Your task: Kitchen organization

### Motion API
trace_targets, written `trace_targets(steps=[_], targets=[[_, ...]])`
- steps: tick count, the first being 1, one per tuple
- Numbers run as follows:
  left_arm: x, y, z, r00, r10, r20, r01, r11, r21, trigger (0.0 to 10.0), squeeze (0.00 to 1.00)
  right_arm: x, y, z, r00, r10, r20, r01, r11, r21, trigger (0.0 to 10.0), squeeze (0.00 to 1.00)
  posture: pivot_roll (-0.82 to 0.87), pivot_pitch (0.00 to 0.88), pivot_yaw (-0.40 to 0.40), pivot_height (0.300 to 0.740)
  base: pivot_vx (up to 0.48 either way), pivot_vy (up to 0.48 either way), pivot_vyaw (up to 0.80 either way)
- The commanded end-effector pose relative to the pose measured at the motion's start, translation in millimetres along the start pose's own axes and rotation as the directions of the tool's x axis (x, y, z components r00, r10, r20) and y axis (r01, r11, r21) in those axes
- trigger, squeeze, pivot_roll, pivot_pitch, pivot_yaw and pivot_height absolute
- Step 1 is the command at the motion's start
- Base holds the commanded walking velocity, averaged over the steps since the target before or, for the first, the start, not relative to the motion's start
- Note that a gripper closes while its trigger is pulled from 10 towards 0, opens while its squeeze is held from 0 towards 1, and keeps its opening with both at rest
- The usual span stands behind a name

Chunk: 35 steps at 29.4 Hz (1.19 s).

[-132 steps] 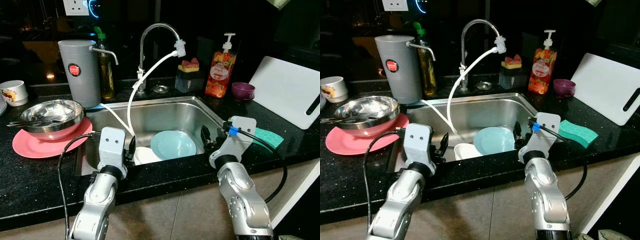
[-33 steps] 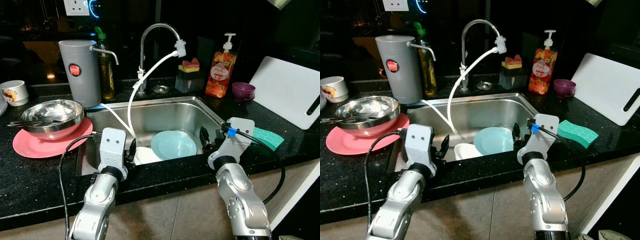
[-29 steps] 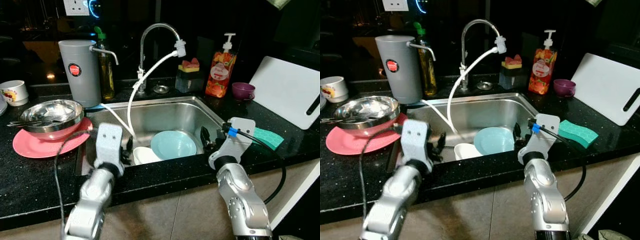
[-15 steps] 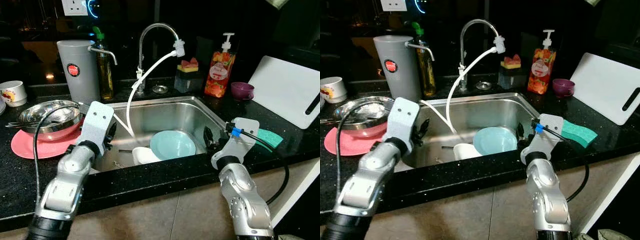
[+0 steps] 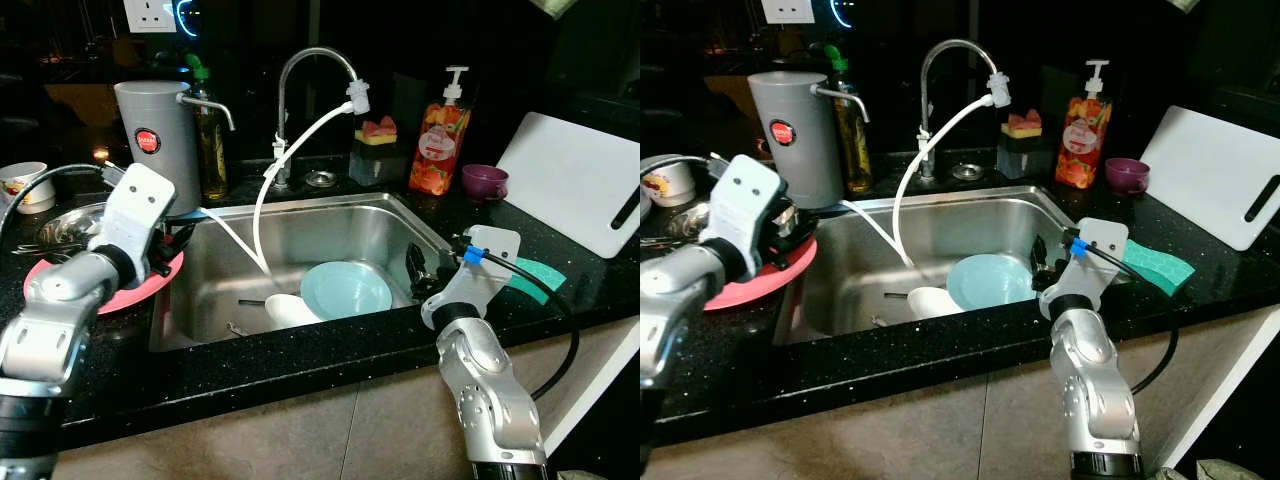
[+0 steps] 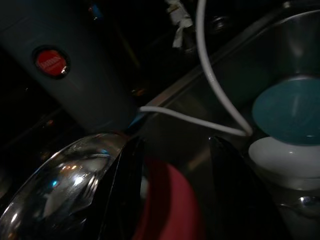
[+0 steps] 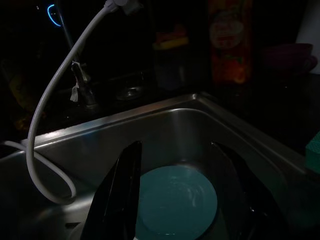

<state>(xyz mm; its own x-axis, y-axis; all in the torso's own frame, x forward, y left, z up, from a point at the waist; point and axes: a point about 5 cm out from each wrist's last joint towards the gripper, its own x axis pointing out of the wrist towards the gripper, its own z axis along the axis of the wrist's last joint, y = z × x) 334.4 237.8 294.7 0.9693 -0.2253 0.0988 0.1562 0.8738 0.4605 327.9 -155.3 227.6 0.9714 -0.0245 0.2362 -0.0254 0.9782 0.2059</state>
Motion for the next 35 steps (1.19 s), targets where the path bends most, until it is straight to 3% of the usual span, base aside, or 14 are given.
trace_targets(steps=[1, 2, 4, 6, 8, 13, 15, 17, 18, 19, 23, 28, 31, 35], targets=[[-0.5, 16.6, 6.8, 0.995, 0.098, 0.027, -0.098, 0.995, -0.005, 10.0, 0.38, 0.6, 2.9, 7.7, 0.999, 0.008, 0.032, -0.009, 1.0, 0.021, 10.0, 0.0, 0.1, 0.034, -0.023, 0.74, 0.0, 0.0, 0.0], [-0.1, 30.0, 6.5, 0.966, 0.255, 0.039, -0.252, 0.966, -0.061, 10.0, 1.0, 0.4, 2.4, 7.9, 0.999, 0.006, 0.034, -0.006, 1.0, 0.023, 10.0, 0.0, 0.1, 0.032, -0.022, 0.74, 0.0, 0.0, 0.0], [-0.3, 33.8, 5.3, 0.949, 0.312, 0.04, -0.308, 0.948, -0.086, 10.0, 1.0, 0.3, 2.2, 7.6, 0.999, 0.005, 0.033, -0.006, 1.0, 0.023, 10.0, 0.0, 0.1, 0.032, -0.022, 0.74, 0.0, 0.0, 0.0], [-3.9, 41.4, -2.9, 0.898, 0.44, 0.024, -0.435, 0.893, -0.114, 10.0, 1.0, -0.1, 1.8, 6.1, 1.0, 0.004, 0.028, -0.004, 1.0, 0.021, 10.0, 0.0, 0.1, 0.031, -0.021, 0.74, 0.0, 0.0, 0.0], [-13.7, 54.0, -13.7, 0.814, 0.581, -0.006, -0.567, 0.792, -0.226, 10.0, 1.0, -0.2, 1.2, 5.0, 1.0, 0.004, 0.022, -0.004, 1.0, 0.018, 10.0, 0.0, 0.1, 0.032, -0.028, 0.74, 0.0, 0.0, 0.0], [-22.7, 64.0, -25.8, 0.727, 0.684, -0.062, -0.659, 0.67, -0.342, 10.0, 1.0, 0.6, 0.7, 3.0, 1.0, 0.009, 0.012, -0.009, 1.0, 0.012, 10.0, 0.0, 0.1, 0.032, -0.034, 0.74, 0.0, 0.0, 0.0], [-27.3, 67.2, -36.0, 0.679, 0.723, -0.128, -0.693, 0.573, -0.437, 10.0, 1.0, 1.7, 2.1, 3.6, 1.0, 0.015, 0.014, -0.015, 1.0, 0.013, 10.0, 0.0, 0.1, 0.033, -0.036, 0.74, 0.0, 0.0, 0.0], [-28.9, 68.2, -41.4, 0.668, 0.726, -0.165, -0.697, 0.532, -0.481, 10.0, 1.0, 2.4, 2.8, 4.3, 1.0, 0.019, 0.017, -0.02, 1.0, 0.014, 10.0, 0.0, 0.1, 0.033, -0.036, 0.74, 0.0, 0.0, 0.0], [-28.8, 68.9, -43.6, 0.671, 0.72, -0.179, -0.691, 0.52, -0.502, 10.0, 0.69, 2.8, 5.9, 5.0, 0.999, 0.046, 0.019, -0.046, 0.999, 0.017, 10.0, 0.0, 0.1, 0.033, -0.036, 0.74, 0.0, 0.0, 0.0], [-28.4, 69.2, -44.6, 0.669, 0.72, -0.185, -0.691, 0.51, -0.512, 10.0, 0.0, 3.0, 8.1, 5.4, 0.998, 0.065, 0.019, -0.065, 0.998, 0.019, 10.0, 0.0, 0.1, 0.033, -0.036, 0.74, 0.0, 0.0, 0.0], [-19.0, 67.1, -50.4, 0.735, 0.643, -0.217, -0.618, 0.501, -0.607, 10.0, 0.0, -2.7, 51.8, 10.3, 0.944, 0.33, 0.025, -0.328, 0.943, -0.048, 10.0, 0.0, 0.1, 0.037, -0.036, 0.74, 0.0, 0.0, 0.0], [-14.4, 65.9, -50.7, 0.763, 0.613, -0.207, -0.574, 0.493, -0.654, 10.0, 0.0, 0.2, 69.0, 9.3, 0.928, 0.372, 0.02, -0.371, 0.928, -0.026, 10.0, 0.0, 0.09, 0.04, -0.031, 0.74, 0.0, 0.0, 0.0], [-14.4, 65.6, -54.3, 0.76, 0.611, -0.223, -0.58, 0.481, -0.657, 10.0, 0.0, 0.7, 80.9, 7.7, 0.901, 0.434, 0.004, -0.433, 0.901, -0.03, 10.0, 0.0, 0.09, 0.038, -0.029, 0.74, 0.0, 0.0, 0.0], [-16.7, 66.4, -59.4, 0.729, 0.637, -0.252, -0.616, 0.45, -0.647, 10.0, 0.0, -5.6, 104.9, 0.2, 0.815, 0.578, -0.046, -0.579, 0.814, -0.05, 10.0, 0.0, 0.09, 0.038, -0.032, 0.74, 0.0, 0.0, 0.0]])
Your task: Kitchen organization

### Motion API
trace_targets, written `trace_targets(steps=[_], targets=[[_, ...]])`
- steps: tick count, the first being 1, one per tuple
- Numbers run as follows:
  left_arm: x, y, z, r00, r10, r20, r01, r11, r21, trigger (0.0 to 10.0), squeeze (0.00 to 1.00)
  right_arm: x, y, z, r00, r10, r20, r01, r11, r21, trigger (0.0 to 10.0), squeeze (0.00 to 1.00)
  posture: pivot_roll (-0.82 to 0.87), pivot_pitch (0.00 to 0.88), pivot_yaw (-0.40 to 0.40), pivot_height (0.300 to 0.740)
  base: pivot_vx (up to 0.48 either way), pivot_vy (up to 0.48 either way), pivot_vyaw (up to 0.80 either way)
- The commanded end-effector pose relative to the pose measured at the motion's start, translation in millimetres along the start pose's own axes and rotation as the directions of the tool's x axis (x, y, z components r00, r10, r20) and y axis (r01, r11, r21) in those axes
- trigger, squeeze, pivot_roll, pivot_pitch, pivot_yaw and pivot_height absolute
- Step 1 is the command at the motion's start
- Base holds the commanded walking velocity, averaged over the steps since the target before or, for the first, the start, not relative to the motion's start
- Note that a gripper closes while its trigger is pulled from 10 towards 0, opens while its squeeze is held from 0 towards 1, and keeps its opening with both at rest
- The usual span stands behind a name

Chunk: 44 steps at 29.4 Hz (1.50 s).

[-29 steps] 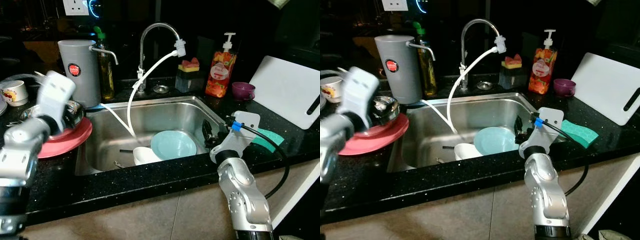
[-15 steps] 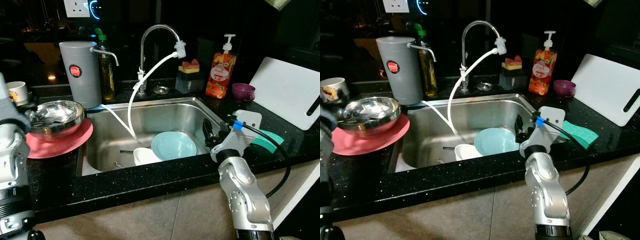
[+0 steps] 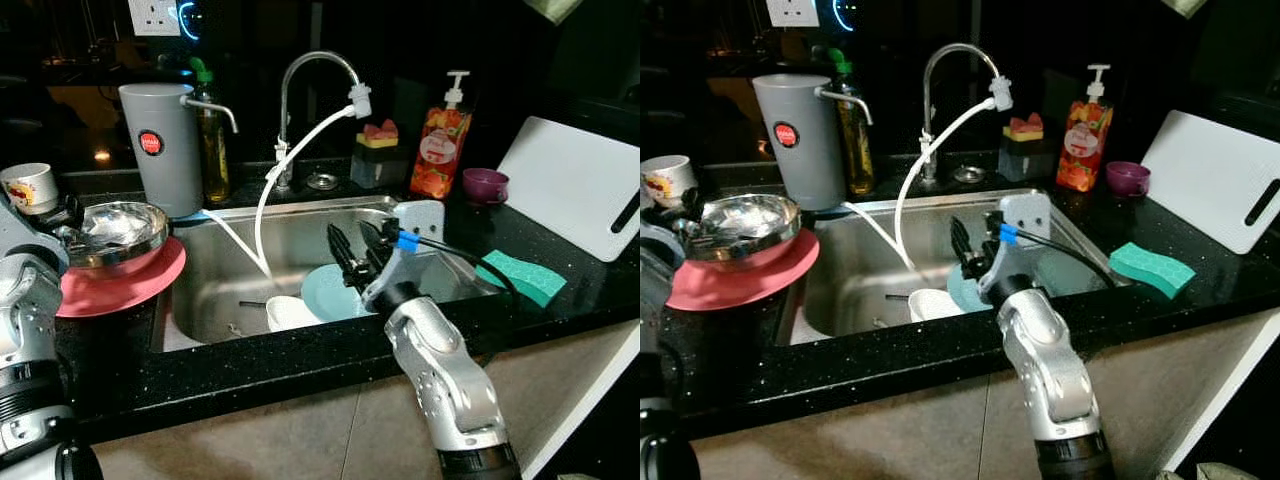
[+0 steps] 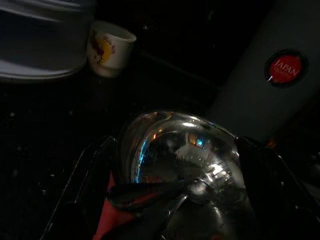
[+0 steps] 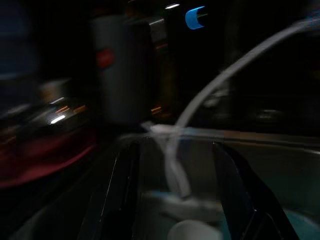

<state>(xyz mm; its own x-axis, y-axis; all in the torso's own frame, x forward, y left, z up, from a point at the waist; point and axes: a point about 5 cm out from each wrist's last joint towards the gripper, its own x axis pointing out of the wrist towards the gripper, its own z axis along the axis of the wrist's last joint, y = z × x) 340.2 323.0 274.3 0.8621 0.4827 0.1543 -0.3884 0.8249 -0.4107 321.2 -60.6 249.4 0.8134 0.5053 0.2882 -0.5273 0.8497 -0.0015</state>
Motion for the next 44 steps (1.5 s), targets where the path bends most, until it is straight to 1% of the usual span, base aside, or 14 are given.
trace_targets(steps=[1, 2, 4, 10, 15, 17, 23, 37, 38, 39, 40, 41, 42, 44], targets=[[0.4, 3.2, -2.0, 1.0, 0.023, -0.002, -0.023, 1.0, -0.011, 10.0, 0.0, 2.5, 7.5, -2.1, 0.998, 0.055, -0.021, -0.055, 0.998, 0.001, 10.0, 0.0, 0.09, 0.038, -0.032, 0.74, 0.0, 0.0, 0.0], [0.3, 5.0, 0.4, 0.999, 0.027, 0.024, -0.028, 0.999, 0.04, 10.0, 0.0, 3.0, 22.6, -3.6, 0.987, 0.155, -0.033, -0.155, 0.988, 0.005, 10.0, 0.0, 0.09, 0.037, -0.037, 0.74, 0.0, 0.0, 0.0], [-0.2, 5.2, 3.1, 0.998, 0.025, 0.053, -0.029, 0.996, 0.081, 10.0, 0.0, 2.6, 30.3, -4.5, 0.979, 0.202, -0.038, -0.202, 0.979, 0.003, 10.0, 0.0, 0.09, 0.037, -0.039, 0.74, 0.0, 0.0, 0.0], [-3.1, 1.3, 17.5, 0.987, -0.014, 0.16, -0.011, 0.988, 0.153, 10.0, 0.0, 0.9, 41.4, -6.8, 0.965, 0.258, -0.039, -0.258, 0.966, 0.014, 10.0, 0.0, 0.09, 0.037, -0.039, 0.74, 0.0, 0.0, 0.0], [-6.1, 4.5, 13.9, 0.988, 0.008, 0.152, -0.03, 0.99, 0.139, 10.0, 0.0, -1.3, 45.3, -7.6, 0.961, 0.275, -0.035, -0.274, 0.961, 0.025, 10.0, 0.0, 0.09, 0.041, -0.035, 0.74, 0.0, 0.0, 0.0], [-10.2, 3.7, 1.4, 0.994, 0.024, 0.11, -0.035, 0.995, 0.096, 10.0, 0.0, -4.0, 48.0, -8.9, 0.956, 0.29, -0.036, -0.289, 0.957, 0.035, 10.0, 0.0, 0.09, 0.041, -0.035, 0.74, 0.0, 0.0, 0.0], [-10.1, 1.8, -12.4, 0.999, 0.016, 0.049, -0.017, 1.0, 0.009, 10.0, 0.0, -8.1, 54.5, -10.0, 0.937, 0.347, -0.049, -0.346, 0.938, 0.03, 10.0, 0.0, 0.09, 0.043, -0.041, 0.74, 0.0, 0.0, 0.0], [-4.0, 8.2, -17.8, 0.999, 0.052, 0.003, -0.051, 0.998, -0.047, 10.0, 0.0, -11.5, 61.8, -11.3, 0.92, 0.389, -0.056, -0.387, 0.921, 0.036, 10.0, 0.0, 0.09, 0.039, -0.038, 0.74, 0.0, 0.0, 0.0], [-3.3, 9.1, -18.1, 0.998, 0.056, 0.0, -0.056, 0.997, -0.054, 8.0, 0.0, -11.8, 62.1, -11.2, 0.919, 0.391, -0.056, -0.389, 0.92, 0.037, 10.0, 0.0, 0.09, 0.039, -0.04, 0.74, 0.0, 0.0, 0.0], [-2.4, 10.0, -18.8, 0.998, 0.061, -0.007, -0.061, 0.996, -0.062, 8.0, 0.0, -12.0, 62.2, -11.1, 0.918, 0.392, -0.056, -0.39, 0.92, 0.038, 10.0, 0.0, 0.09, 0.039, -0.04, 0.74, 0.0, 0.0, 0.0], [-1.9, 10.6, -19.8, 0.998, 0.065, -0.016, -0.066, 0.995, -0.072, 5.4, 0.0, -12.2, 62.2, -11.1, 0.918, 0.393, -0.056, -0.391, 0.919, 0.038, 10.0, 0.0, 0.09, 0.039, -0.041, 0.74, 0.0, 0.0, 0.0], [-1.0, 11.3, -22.2, 0.997, 0.068, -0.034, -0.071, 0.994, -0.089, 4.1, 0.0, -12.3, 62.0, -11.2, 0.918, 0.394, -0.057, -0.392, 0.919, 0.038, 10.0, 0.0, 0.09, 0.039, -0.041, 0.74, 0.0, 0.0, 0.0], [-1.0, 11.3, -22.2, 0.997, 0.068, -0.034, -0.071, 0.994, -0.089, 4.1, 0.0, -12.3, 62.0, -11.2, 0.918, 0.394, -0.057, -0.392, 0.919, 0.038, 10.0, 0.0, 0.09, 0.039, -0.041, 0.74, 0.0, 0.0, 0.0], [-0.5, 11.8, -23.5, 0.997, 0.069, -0.041, -0.072, 0.993, -0.092, 1.0, 0.0, -12.5, 61.8, -10.9, 0.918, 0.394, -0.056, -0.392, 0.919, 0.038, 10.0, 0.0, 0.08, 0.039, -0.042, 0.74, 0.0, 0.0, 0.0]])
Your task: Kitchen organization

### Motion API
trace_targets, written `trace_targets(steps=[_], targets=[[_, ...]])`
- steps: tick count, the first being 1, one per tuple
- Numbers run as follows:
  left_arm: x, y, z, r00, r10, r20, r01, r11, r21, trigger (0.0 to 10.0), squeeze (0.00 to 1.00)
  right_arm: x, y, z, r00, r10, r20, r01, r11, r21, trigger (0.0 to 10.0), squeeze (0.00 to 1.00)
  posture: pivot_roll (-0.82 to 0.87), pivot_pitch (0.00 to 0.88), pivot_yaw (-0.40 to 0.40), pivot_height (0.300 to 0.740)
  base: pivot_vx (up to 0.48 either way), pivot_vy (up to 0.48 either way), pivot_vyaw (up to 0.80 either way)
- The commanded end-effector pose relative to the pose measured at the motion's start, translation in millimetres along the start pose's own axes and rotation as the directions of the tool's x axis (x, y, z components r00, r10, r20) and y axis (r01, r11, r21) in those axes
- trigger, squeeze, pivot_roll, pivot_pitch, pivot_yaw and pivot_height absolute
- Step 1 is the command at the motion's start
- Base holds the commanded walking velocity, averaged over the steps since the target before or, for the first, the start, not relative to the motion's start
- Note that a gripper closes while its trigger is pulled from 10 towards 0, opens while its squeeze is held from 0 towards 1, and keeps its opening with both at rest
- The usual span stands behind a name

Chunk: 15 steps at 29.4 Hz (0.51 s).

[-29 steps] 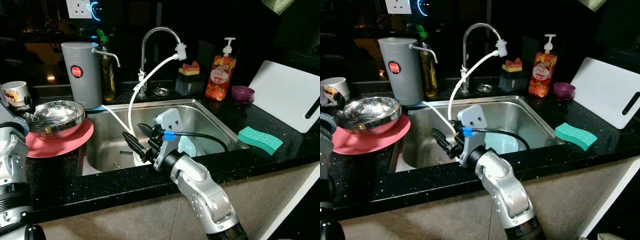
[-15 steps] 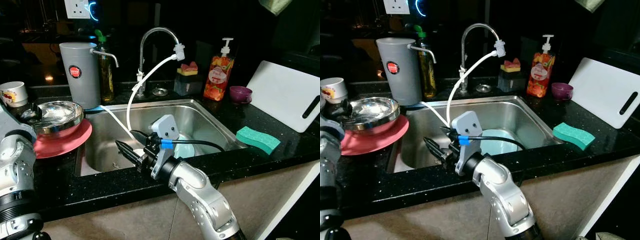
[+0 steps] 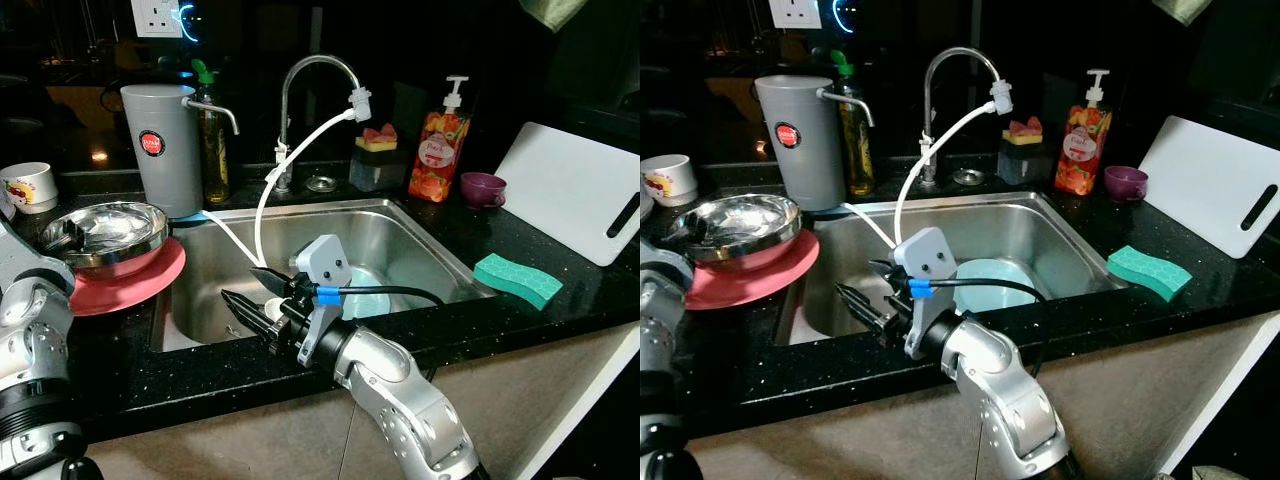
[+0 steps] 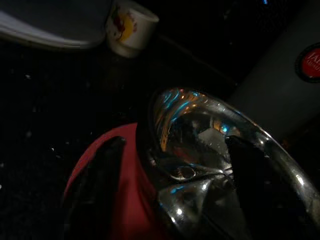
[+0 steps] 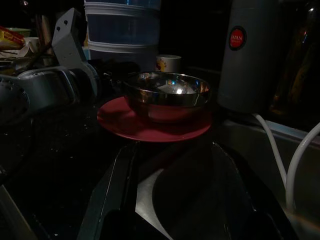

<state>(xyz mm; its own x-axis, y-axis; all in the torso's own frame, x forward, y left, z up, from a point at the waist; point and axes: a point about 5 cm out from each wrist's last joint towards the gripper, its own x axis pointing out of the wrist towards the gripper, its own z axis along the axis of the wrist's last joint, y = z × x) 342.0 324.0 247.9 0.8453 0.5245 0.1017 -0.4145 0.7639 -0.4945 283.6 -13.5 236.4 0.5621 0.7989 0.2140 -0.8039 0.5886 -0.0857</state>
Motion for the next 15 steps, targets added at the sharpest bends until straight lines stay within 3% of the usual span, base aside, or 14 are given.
trace_targets(steps=[1, 15], targets=[[1.5, 0.6, 0.1, 1.0, 0.007, -0.016, -0.007, 1.0, -0.012, 0.0, 0.0, -1.1, 2.4, -0.6, 1.0, 0.012, -0.003, -0.012, 1.0, 0.011, 10.0, 0.0, 0.08, 0.039, -0.042, 0.74, 0.0, 0.0, 0.0], [2.1, -1.6, -1.0, 1.0, 0.007, -0.004, -0.007, 1.0, -0.007, 0.0, 0.0, -0.9, 3.5, 0.1, 1.0, 0.018, -0.001, -0.018, 1.0, 0.014, 10.0, 0.0, 0.08, 0.036, -0.047, 0.74, 0.0, 0.0, 0.0]])
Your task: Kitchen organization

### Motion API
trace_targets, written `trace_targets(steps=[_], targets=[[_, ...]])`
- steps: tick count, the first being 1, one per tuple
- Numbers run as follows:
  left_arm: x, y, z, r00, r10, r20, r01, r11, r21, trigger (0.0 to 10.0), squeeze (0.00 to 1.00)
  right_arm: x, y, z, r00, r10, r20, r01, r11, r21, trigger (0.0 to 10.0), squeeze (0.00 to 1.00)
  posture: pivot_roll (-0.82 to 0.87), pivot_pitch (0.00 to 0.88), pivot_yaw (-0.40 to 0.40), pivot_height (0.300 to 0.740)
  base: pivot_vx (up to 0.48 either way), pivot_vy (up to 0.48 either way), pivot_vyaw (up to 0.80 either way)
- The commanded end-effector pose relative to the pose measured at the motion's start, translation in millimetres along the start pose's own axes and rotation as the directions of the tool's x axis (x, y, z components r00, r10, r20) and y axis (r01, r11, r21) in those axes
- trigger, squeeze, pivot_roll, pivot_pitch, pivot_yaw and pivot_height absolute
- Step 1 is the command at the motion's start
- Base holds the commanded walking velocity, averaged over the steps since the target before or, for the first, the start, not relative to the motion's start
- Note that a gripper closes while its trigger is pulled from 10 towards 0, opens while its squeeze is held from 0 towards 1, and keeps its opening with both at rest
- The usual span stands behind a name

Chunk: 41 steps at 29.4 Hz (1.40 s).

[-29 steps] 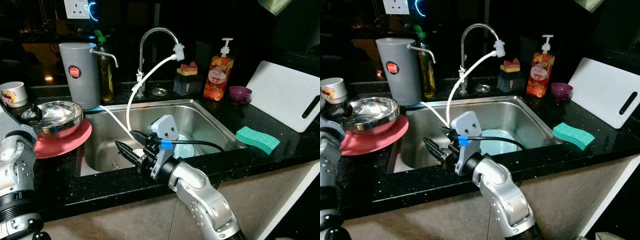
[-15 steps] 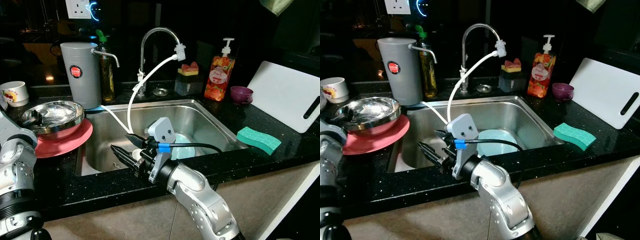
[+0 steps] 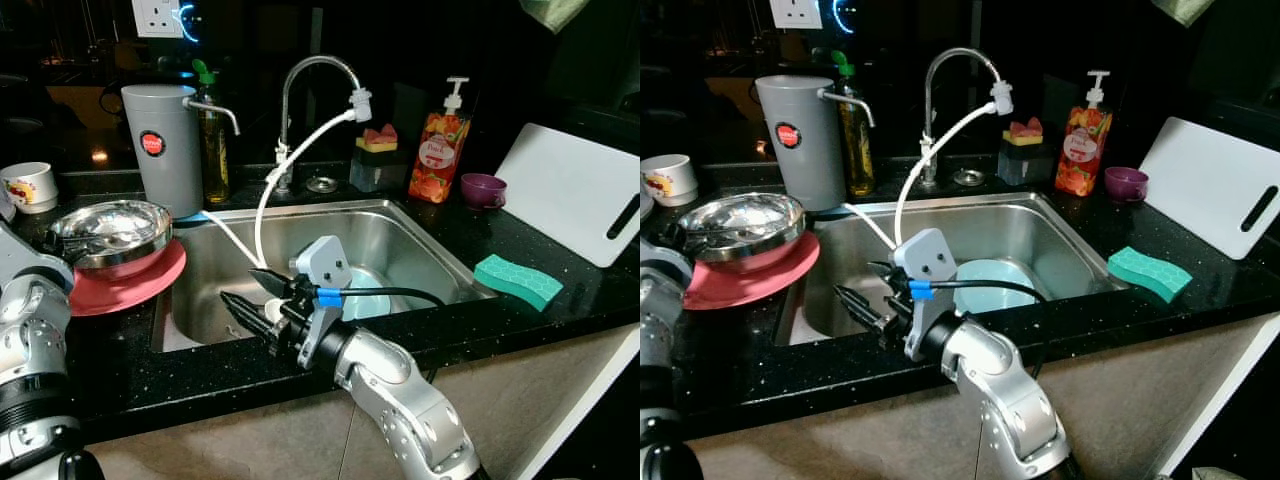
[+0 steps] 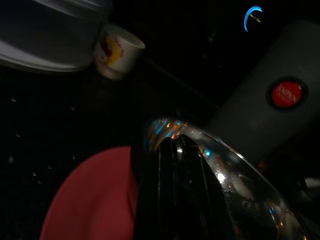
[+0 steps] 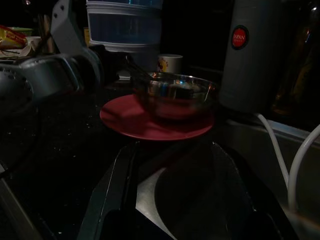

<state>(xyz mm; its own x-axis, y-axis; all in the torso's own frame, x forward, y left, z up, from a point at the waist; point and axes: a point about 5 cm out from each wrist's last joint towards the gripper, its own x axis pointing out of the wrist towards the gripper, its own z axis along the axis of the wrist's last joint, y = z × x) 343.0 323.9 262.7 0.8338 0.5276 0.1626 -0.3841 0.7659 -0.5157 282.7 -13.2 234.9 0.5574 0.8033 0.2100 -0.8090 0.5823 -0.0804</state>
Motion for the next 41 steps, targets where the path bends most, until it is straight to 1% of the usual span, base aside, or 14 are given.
trace_targets(steps=[1, 6, 7, 8, 12, 16, 18, 20, 30, 34, 37, 38, 40, 41], targets=[[-1.1, 6.5, -13.3, 0.998, 0.032, -0.061, -0.03, 0.999, 0.022, 0.0, 0.0, -0.4, 2.6, 1.3, 1.0, 0.011, 0.003, -0.011, 1.0, 0.007, 10.0, 0.0, 0.08, 0.036, -0.047, 0.74, 0.0, 0.0, 0.0], [-1.0, 5.5, -12.1, 0.998, 0.035, -0.049, -0.034, 0.999, 0.022, 0.0, 0.0, -0.3, 1.7, 2.3, 1.0, 0.006, 0.007, -0.006, 1.0, 0.006, 10.0, 0.0, 0.08, 0.036, -0.047, 0.74, 0.0, 0.0, 0.0], [-1.0, 4.0, -10.3, 0.999, 0.029, -0.033, -0.028, 0.999, 0.032, 3.1, 0.0, -0.4, 1.2, 2.5, 1.0, 0.003, 0.009, -0.003, 1.0, 0.007, 10.0, 0.0, 0.08, 0.03, -0.051, 0.74, 0.0, 0.0, 0.0], [-0.9, 2.2, -7.9, 1.0, 0.024, -0.016, -0.023, 0.999, 0.041, 10.0, 0.0, -0.4, 0.8, 2.8, 1.0, 0.0, 0.012, 0.0, 1.0, 0.008, 10.0, 0.0, 0.08, 0.03, -0.051, 0.74, 0.0, 0.0, 0.0], [-0.5, -2.4, -0.5, 0.999, 0.007, 0.038, -0.01, 0.997, 0.074, 10.0, 0.0, -0.2, 0.3, 3.3, 1.0, -0.003, 0.015, 0.003, 1.0, 0.008, 10.0, 0.0, 0.08, 0.03, -0.051, 0.74, 0.0, 0.0, 0.0], [-2.7, -18.0, 10.7, 0.988, -0.092, 0.125, 0.067, 0.979, 0.19, 10.0, 0.0, -0.2, 0.1, 3.6, 1.0, -0.005, 0.017, 0.005, 1.0, 0.008, 10.0, 0.0, 0.08, 0.028, -0.054, 0.74, 0.0, 0.0, 0.0], [-4.1, -27.2, 17.8, 0.975, -0.149, 0.163, 0.11, 0.968, 0.227, 10.0, 0.0, -0.1, 0.1, 3.8, 1.0, -0.005, 0.019, 0.005, 1.0, 0.008, 10.0, 0.0, 0.08, 0.028, -0.054, 0.74, 0.0, 0.0, 0.0], [-7.7, -48.1, 37.0, 0.932, -0.273, 0.241, 0.197, 0.935, 0.297, 10.0, 0.0, -0.1, 0.5, 4.2, 1.0, -0.005, 0.023, 0.005, 1.0, 0.01, 10.0, 0.0, 0.08, 0.03, -0.052, 0.74, 0.0, 0.0, 0.0], [-16.6, -80.1, 67.1, 0.863, -0.421, 0.28, 0.38, 0.905, 0.191, 10.0, 0.0, -1.4, -0.4, 4.0, 0.999, -0.019, 0.025, 0.019, 1.0, 0.015, 10.0, 0.0, 0.08, 0.034, -0.049, 0.74, 0.0, 0.0, 0.0], [-25.5, -97.8, 66.4, 0.804, -0.549, 0.227, 0.533, 0.836, 0.133, 10.0, 0.0, -1.6, -2.0, 4.4, 0.999, -0.03, 0.025, 0.029, 0.999, 0.012, 10.0, 0.0, 0.08, 0.041, -0.05, 0.74, 0.0, 0.0, 0.0], [-29.8, -110.3, 38.2, 0.766, -0.643, 0.017, 0.634, 0.759, 0.15, 10.0, 0.0, -4.0, -15.5, 4.4, 0.994, -0.11, 0.009, 0.11, 0.994, -0.012, 10.0, 0.0, 0.08, 0.042, -0.051, 0.74, 0.0, 0.0, 0.0], [-31.0, -112.7, 32.0, 0.744, -0.668, -0.028, 0.666, 0.737, 0.112, 10.0, 0.0, -7.4, -26.0, 6.1, 0.986, -0.166, 0.008, 0.166, 0.986, -0.026, 10.0, 0.0, 0.07, 0.042, -0.047, 0.74, 0.0, 0.0, 0.0], [-31.6, -113.6, 31.0, 0.735, -0.677, -0.038, 0.677, 0.731, 0.086, 10.0, 0.0, -8.7, -29.7, 6.8, 0.983, -0.186, 0.01, 0.186, 0.982, -0.029, 10.0, 0.0, 0.07, 0.042, -0.047, 0.74, 0.0, 0.0, 0.0], [-32.9, -116.1, 23.7, 0.71, -0.696, -0.109, 0.703, 0.709, 0.054, 10.0, 0.0, -14.9, -45.1, 11.1, 0.957, -0.288, 0.027, 0.289, 0.956, -0.042, 10.0, 0.0, 0.07, 0.041, -0.042, 0.74, 0.0, 0.0, 0.0]])
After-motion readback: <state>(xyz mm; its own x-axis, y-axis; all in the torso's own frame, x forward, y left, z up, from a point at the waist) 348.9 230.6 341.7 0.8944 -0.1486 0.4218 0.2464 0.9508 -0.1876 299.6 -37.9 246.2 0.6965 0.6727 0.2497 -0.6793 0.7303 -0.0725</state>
